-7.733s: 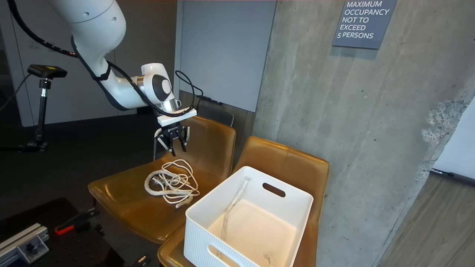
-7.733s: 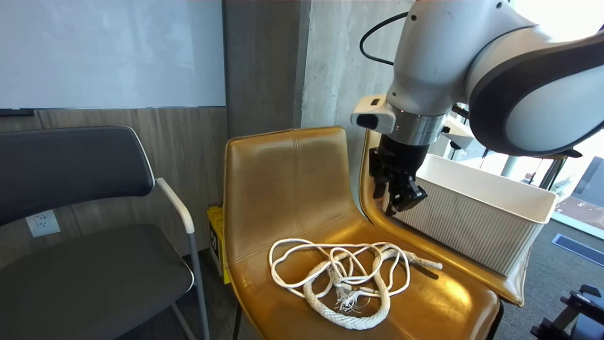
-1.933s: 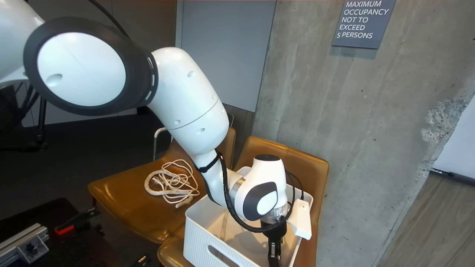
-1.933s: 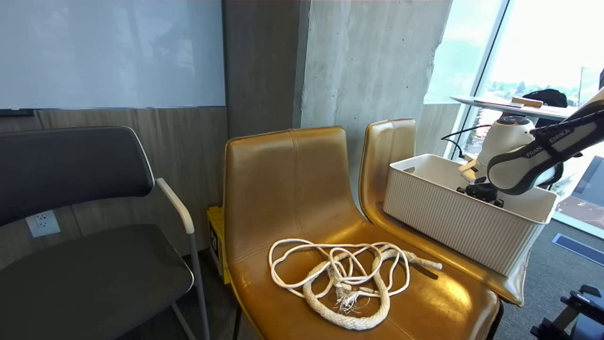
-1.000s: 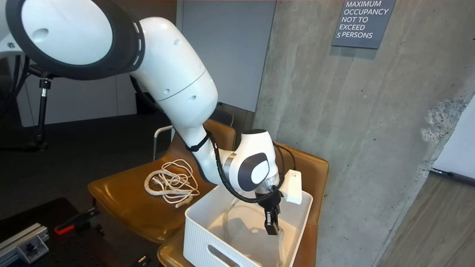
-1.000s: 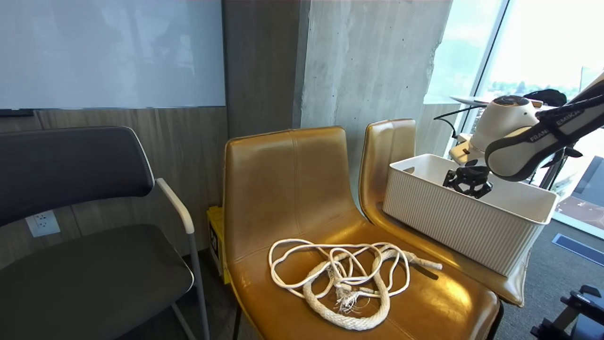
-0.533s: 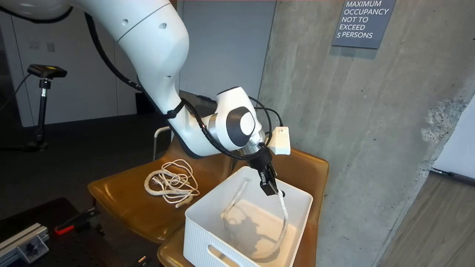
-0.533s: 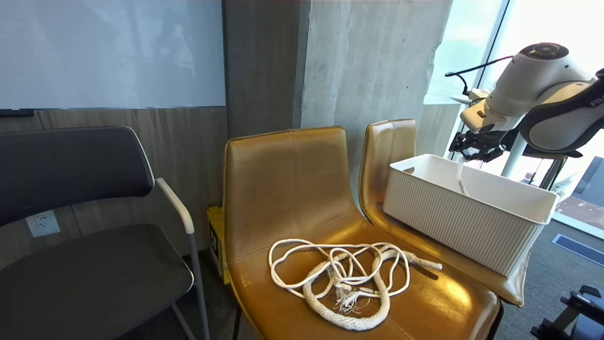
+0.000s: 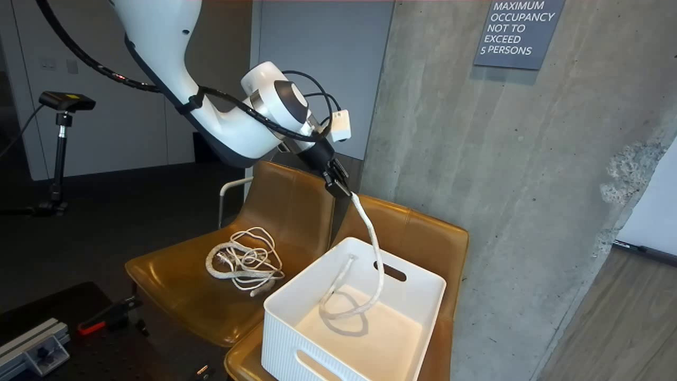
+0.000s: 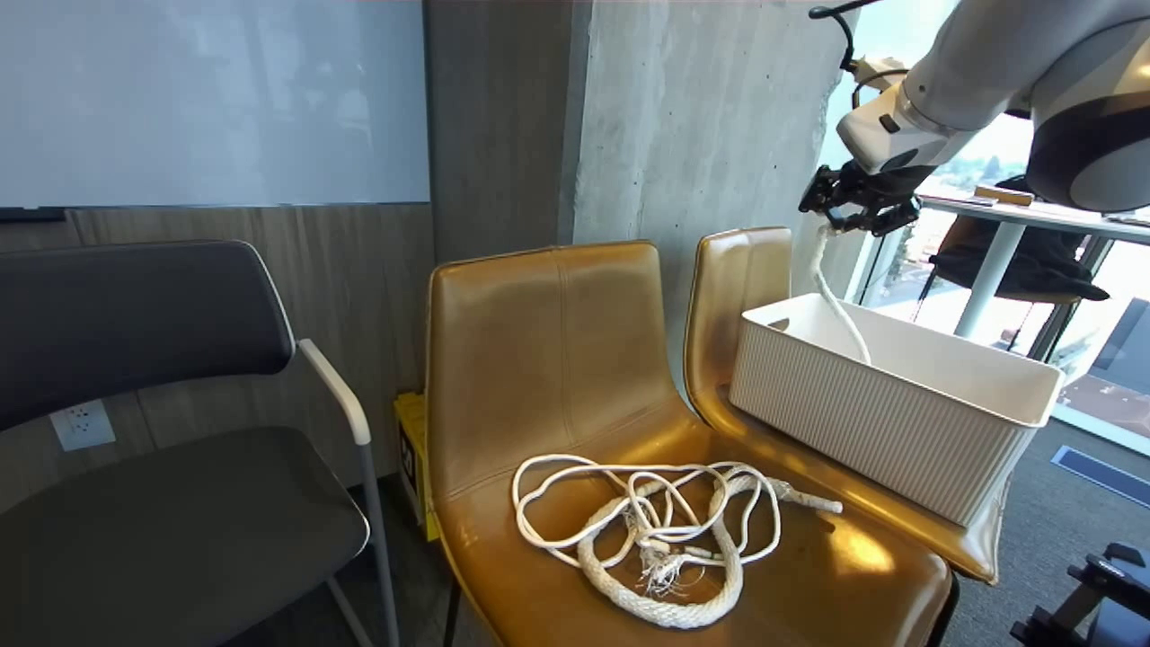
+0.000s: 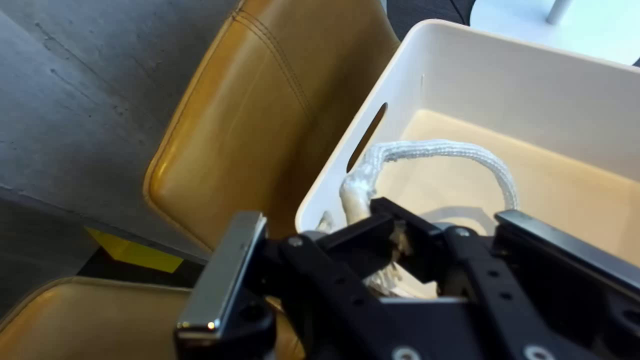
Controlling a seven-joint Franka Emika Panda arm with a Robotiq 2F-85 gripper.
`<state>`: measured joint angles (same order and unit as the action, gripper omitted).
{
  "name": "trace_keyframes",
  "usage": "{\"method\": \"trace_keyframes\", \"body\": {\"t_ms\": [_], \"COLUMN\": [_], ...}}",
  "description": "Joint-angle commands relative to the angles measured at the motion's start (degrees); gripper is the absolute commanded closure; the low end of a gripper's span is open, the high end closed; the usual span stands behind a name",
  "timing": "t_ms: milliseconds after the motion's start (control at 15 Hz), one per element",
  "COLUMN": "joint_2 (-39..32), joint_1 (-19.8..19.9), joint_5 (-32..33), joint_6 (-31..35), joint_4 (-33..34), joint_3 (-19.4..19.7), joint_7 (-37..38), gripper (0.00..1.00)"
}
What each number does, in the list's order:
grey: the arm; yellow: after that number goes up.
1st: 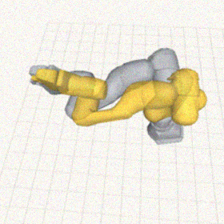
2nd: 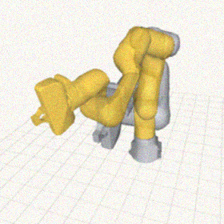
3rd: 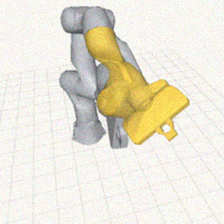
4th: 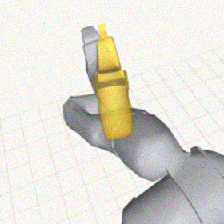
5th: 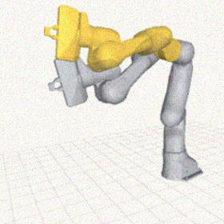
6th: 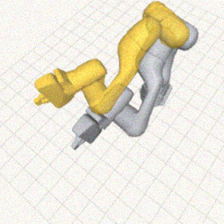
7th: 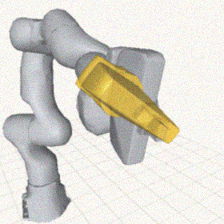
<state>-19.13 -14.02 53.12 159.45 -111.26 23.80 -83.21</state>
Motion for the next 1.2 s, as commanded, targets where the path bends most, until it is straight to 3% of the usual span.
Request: {"method": "trace_keyframes", "body": {"t_ms": [0, 267, 533, 800, 1133], "joint_2": [2.5, -0.4, -6.1, -14.4, -25.3], "joint_1": [-0.5, -2.0, -6.2, -12.6, -20.9], "joint_5": [7.5, 7.6, 6.6, 6.2, 6.1], "joint_6": [-8.6, -18.3, -28.1, -37.3, -45.0], "joint_4": [3.2, 9.2, 17.2, 28.2, 43.3], "joint_3": [-10.1, -22.7, -31.6, -36.5, -38.1], "joint_7": [6.4, 9.5, 11.9, 14.3, 14.2], "gripper": [1.00, 1.00, 1.00, 1.00, 1.00]}}
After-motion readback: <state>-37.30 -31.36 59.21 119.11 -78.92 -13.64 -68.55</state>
